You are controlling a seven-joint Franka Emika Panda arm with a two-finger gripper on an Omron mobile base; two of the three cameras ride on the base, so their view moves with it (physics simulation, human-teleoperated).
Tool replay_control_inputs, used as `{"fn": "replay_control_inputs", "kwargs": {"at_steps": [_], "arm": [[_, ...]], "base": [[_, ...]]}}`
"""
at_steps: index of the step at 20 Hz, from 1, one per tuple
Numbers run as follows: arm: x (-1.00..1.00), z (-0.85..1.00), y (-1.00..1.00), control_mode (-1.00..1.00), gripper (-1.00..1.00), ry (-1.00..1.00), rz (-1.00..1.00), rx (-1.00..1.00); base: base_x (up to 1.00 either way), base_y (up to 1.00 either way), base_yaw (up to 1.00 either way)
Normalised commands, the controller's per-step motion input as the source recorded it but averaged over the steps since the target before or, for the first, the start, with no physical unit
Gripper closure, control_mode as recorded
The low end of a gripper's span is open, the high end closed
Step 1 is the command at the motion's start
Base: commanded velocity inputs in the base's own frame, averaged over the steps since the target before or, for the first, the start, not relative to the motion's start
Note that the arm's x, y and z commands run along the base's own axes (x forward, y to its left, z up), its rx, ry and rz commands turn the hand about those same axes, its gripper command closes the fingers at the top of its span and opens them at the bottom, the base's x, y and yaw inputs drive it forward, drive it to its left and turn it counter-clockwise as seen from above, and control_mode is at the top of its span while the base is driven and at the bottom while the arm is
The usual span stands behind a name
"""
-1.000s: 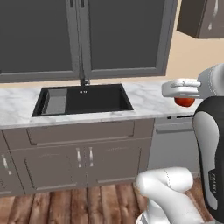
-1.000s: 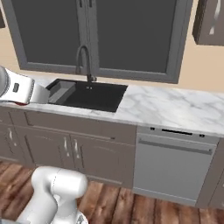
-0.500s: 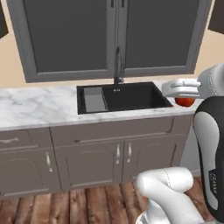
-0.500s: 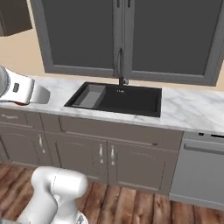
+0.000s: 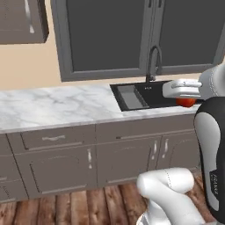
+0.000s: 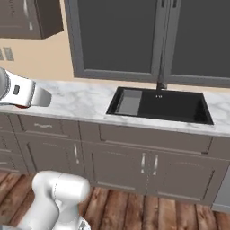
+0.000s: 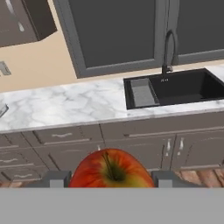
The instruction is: Pick the apple and banana from the fridge and place them inside the tupperware on the counter.
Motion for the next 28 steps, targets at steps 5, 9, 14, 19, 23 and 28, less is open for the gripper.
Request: {"fn": "replay_control_inputs", "kwargs": {"at_steps": [5,9,14,19,23,28], "arm": [[0.0,0.0,0.0,1.0,1.0,0.0,0.0,0.0],[0.0,0.0,0.0,1.0,1.0,0.0,0.0,0.0],[0.0,0.0,0.0,1.0,1.0,0.0,0.0,0.0],[0.0,0.0,0.0,1.0,1.0,0.0,0.0,0.0],[0.0,0.0,0.0,1.0,1.0,0.0,0.0,0.0],[0.0,0.0,0.0,1.0,1.0,0.0,0.0,0.0]], "base": [[0.0,1.0,-0.09],[0.0,1.0,-0.08],[0.08,1.0,-0.11],[0.45,1.0,-0.19],[0.88,1.0,-0.27],[0.87,1.0,-0.21]]}}
